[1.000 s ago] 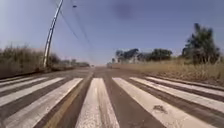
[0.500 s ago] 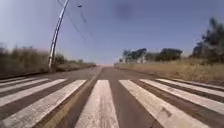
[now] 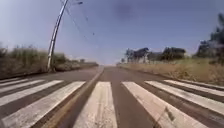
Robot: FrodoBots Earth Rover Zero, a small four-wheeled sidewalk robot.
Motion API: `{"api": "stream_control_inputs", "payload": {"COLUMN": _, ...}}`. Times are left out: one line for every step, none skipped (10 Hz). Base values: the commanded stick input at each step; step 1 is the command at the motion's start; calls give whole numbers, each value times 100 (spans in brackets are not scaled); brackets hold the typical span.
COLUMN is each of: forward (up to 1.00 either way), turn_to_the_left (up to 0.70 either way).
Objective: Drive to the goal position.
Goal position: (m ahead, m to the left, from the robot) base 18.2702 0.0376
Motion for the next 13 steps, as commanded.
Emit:
{"api": "stream_control_inputs", "payload": {"forward": 100, "turn_to_the_left": 0}}
{"api": "stream_control_inputs", "payload": {"forward": 100, "turn_to_the_left": 0}}
{"api": "stream_control_inputs", "payload": {"forward": 100, "turn_to_the_left": 0}}
{"api": "stream_control_inputs", "payload": {"forward": 100, "turn_to_the_left": 0}}
{"api": "stream_control_inputs", "payload": {"forward": 100, "turn_to_the_left": 0}}
{"api": "stream_control_inputs", "payload": {"forward": 100, "turn_to_the_left": 0}}
{"api": "stream_control_inputs", "payload": {"forward": 100, "turn_to_the_left": 0}}
{"api": "stream_control_inputs", "payload": {"forward": 100, "turn_to_the_left": 0}}
{"api": "stream_control_inputs", "payload": {"forward": 100, "turn_to_the_left": 0}}
{"api": "stream_control_inputs", "payload": {"forward": 100, "turn_to_the_left": 0}}
{"api": "stream_control_inputs", "payload": {"forward": 100, "turn_to_the_left": 0}}
{"api": "stream_control_inputs", "payload": {"forward": 100, "turn_to_the_left": 0}}
{"api": "stream_control_inputs", "payload": {"forward": 100, "turn_to_the_left": 0}}
